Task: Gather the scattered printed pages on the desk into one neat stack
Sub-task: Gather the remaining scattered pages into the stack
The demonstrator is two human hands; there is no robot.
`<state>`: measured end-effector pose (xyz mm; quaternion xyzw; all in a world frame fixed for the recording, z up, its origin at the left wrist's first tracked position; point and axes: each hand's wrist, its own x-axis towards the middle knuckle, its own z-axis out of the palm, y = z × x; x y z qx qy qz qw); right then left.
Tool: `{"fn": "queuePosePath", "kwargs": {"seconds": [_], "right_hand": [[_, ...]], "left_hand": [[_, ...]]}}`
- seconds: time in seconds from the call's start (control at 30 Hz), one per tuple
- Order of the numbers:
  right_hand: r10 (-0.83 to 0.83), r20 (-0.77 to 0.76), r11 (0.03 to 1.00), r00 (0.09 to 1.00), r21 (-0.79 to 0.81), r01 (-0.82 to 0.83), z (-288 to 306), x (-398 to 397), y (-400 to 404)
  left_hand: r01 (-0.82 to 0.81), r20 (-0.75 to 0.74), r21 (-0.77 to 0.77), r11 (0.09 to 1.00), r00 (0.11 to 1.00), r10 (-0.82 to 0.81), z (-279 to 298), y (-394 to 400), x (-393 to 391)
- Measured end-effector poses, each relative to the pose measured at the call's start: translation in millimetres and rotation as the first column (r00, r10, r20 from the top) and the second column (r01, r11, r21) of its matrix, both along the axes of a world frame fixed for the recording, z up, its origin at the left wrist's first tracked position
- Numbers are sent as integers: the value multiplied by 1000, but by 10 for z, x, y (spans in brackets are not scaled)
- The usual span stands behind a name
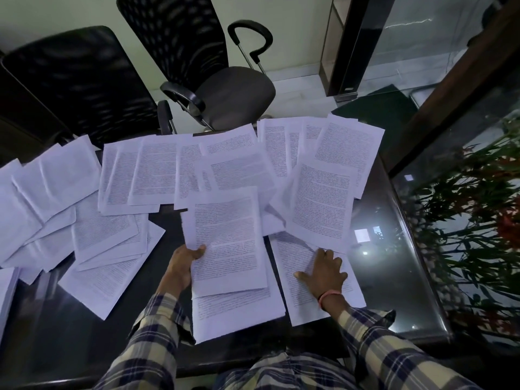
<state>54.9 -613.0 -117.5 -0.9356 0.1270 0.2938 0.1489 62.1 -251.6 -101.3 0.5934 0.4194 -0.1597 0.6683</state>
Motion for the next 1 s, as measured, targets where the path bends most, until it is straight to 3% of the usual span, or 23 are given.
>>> {"fn": "queuePosePath", "kwargs": {"seconds": [0.1,0.23,0.3,0.37,0.43,0.47,0.53,0.57,0.7,0.8,0.87,0.93,1.0], "right_hand": [[20,-27,1000,999,-21,-21,39,66,27],[7,-89,1000,996,-25,-9,122,161,125],[-80,-98,994,992,63,86,160,300,146],[-265,-64,927,962,258,273,222,478,163],[-466,-104,723,879,527,446,327,674,167],[-544,-190,546,817,659,517,408,777,176],[-552,-385,198,740,802,564,562,979,160],[-510,-418,130,752,826,548,606,1079,121],[-447,-369,155,815,865,477,560,1347,-46],[-534,-130,414,835,821,392,366,1401,-211],[-655,22,484,755,780,397,283,1420,-399],[-810,59,378,583,812,444,267,1448,-620],[-894,3,240,449,847,474,267,1474,-838]], "left_hand": [[-97,25,14,995,995,96,-10,241,-46],[-106,92,-9,994,990,106,71,394,-46],[-89,131,-3,996,987,89,132,408,-28],[-40,170,15,999,985,37,159,396,-9],[7,182,23,1000,983,-11,184,333,34],[23,176,34,999,984,-29,205,283,65],[86,170,56,995,981,-94,217,161,138],[129,170,62,990,976,-138,227,81,172],[217,170,13,976,961,-216,259,-270,294],[200,159,26,980,966,-201,265,-469,347],[86,147,73,994,985,-96,222,-511,359],[-51,140,115,992,990,34,223,-541,346],[-120,138,144,982,985,100,177,-555,333]]}}
